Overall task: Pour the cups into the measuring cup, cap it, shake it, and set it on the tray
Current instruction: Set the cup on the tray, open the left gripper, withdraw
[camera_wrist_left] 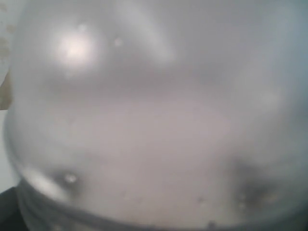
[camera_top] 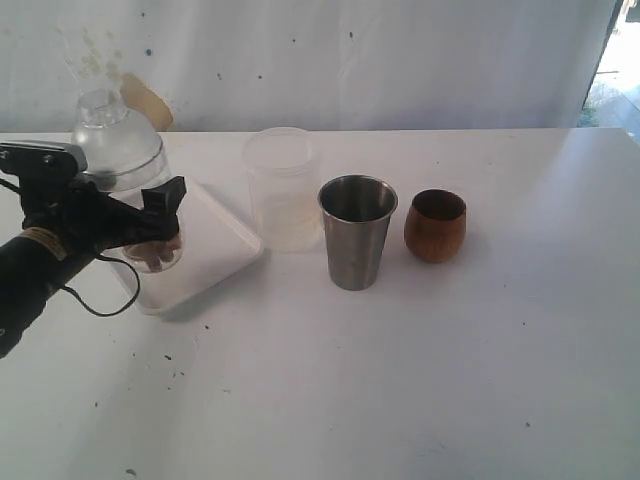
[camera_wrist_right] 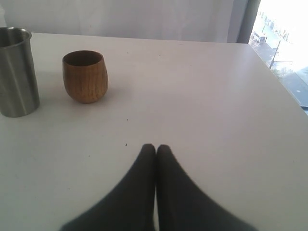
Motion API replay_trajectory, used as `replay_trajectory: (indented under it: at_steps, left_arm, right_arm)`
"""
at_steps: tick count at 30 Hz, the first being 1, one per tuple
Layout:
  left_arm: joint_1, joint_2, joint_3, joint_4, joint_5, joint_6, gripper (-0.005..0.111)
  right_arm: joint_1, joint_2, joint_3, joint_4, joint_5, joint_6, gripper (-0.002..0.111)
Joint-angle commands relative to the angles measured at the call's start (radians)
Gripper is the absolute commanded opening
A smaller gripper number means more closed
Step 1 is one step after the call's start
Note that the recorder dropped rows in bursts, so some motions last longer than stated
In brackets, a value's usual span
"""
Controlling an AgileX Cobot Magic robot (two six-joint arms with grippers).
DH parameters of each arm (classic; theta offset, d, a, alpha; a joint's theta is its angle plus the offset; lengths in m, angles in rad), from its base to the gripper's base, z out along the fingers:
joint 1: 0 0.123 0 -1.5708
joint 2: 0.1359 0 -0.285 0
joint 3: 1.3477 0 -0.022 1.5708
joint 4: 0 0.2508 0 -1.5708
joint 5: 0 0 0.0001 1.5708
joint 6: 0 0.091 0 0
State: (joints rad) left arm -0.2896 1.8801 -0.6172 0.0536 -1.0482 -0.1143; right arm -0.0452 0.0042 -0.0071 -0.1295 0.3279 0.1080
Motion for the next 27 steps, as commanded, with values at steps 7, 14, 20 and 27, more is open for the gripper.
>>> replay_trajectory:
  at_steps: [7,14,20,27]
  left_arm:
    - [0.0,-0.007,-0.002,-0.099,-0.06,0.067,0.105]
    - [0.0,-0.007,-0.002,-0.099,-0.114,0.067,0.105]
    - [0.0,-0.069,-0.002,-0.075,-0.139,0.069,0.105]
    - [0.0,-0.258,-0.001,-0.072,-0.098,0.071,0.084]
  right_arm:
    - [0.004,-0.004,0.007,0.0,-0.01,0.001,0.0]
    - [0.004,-0.004,0.007,0.0,-0.01,0.001,0.0]
    - [0.004,-0.004,0.007,0.0,-0.01,0.001,0.0]
    - [0.004,-0.004,0.007,0.0,-0.01,0.001,0.0]
